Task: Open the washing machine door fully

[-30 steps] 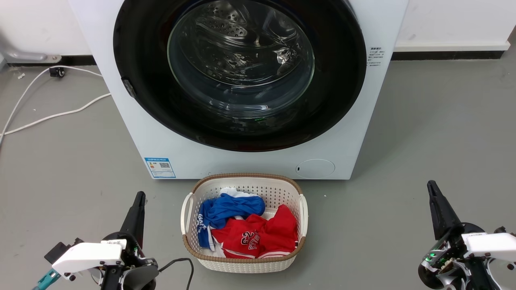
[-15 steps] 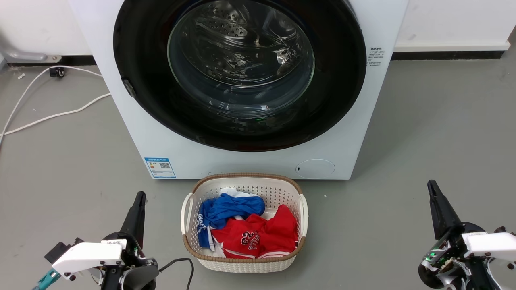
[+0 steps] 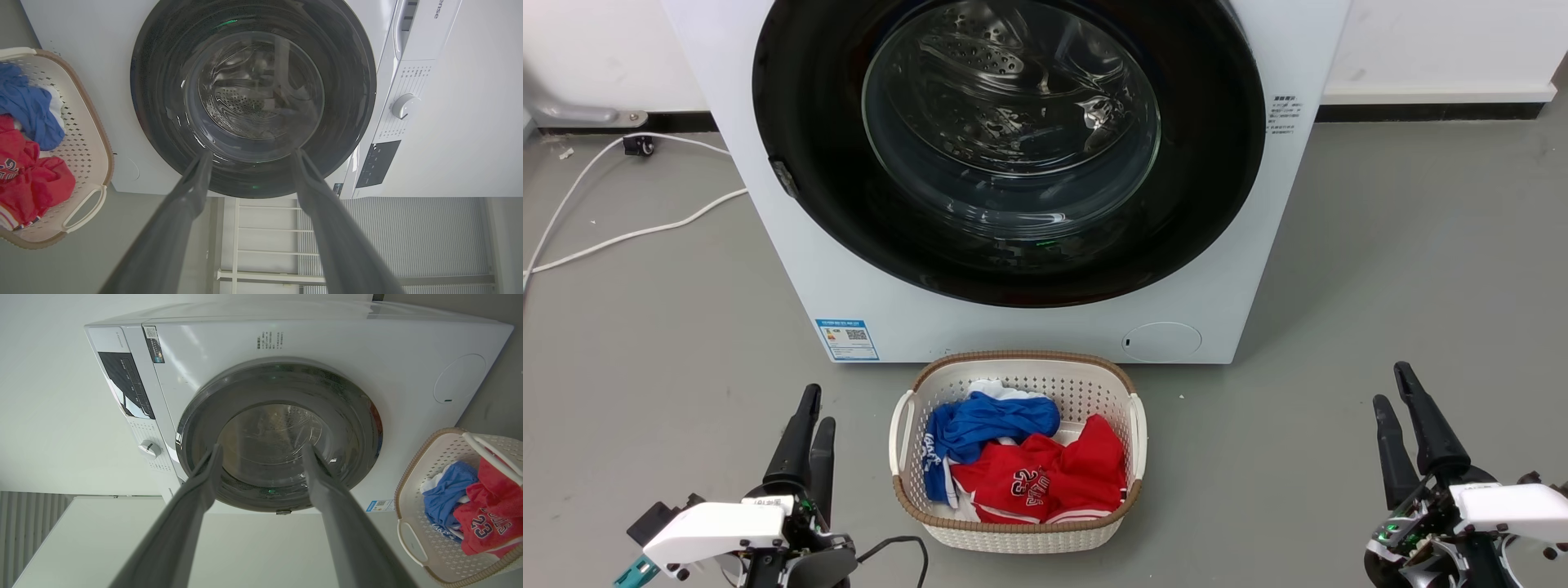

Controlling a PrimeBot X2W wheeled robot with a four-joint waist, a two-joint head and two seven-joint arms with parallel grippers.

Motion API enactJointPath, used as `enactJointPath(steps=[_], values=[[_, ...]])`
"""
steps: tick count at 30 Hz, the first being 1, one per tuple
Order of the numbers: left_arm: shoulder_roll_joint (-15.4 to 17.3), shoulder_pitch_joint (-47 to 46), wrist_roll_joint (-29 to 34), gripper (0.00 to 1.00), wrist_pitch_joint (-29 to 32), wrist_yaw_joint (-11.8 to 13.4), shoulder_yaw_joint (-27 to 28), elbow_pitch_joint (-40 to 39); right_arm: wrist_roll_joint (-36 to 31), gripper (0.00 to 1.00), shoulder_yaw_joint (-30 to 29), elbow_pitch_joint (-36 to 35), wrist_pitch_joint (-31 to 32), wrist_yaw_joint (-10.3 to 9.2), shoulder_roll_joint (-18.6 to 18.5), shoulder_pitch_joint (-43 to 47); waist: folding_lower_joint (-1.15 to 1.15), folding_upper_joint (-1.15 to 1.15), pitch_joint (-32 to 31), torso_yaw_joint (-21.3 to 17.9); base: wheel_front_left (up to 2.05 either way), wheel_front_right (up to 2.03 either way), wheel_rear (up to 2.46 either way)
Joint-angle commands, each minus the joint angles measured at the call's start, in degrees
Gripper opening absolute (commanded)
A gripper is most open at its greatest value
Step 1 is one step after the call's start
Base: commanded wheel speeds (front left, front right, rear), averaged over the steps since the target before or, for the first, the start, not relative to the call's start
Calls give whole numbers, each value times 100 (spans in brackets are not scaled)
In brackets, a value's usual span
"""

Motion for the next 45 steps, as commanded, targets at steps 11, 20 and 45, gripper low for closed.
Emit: enactJointPath(steps=[11,20,45], values=[[22,-90,404,100,-320,-10,-176,-382,-384,100,204,-282,-331,5,-49,-21,0,0,3,-2,0,0,0],[21,-78,1440,100,-536,-11,-281,-631,-1502,100,273,-448,-546,6,-105,-27,0,0,1,-11,0,0,0],[114,-99,4965,100,-1036,-1,-725,-806,-5115,100,217,-946,-586,9,-85,140,0,0,-2,-27,0,0,0]])
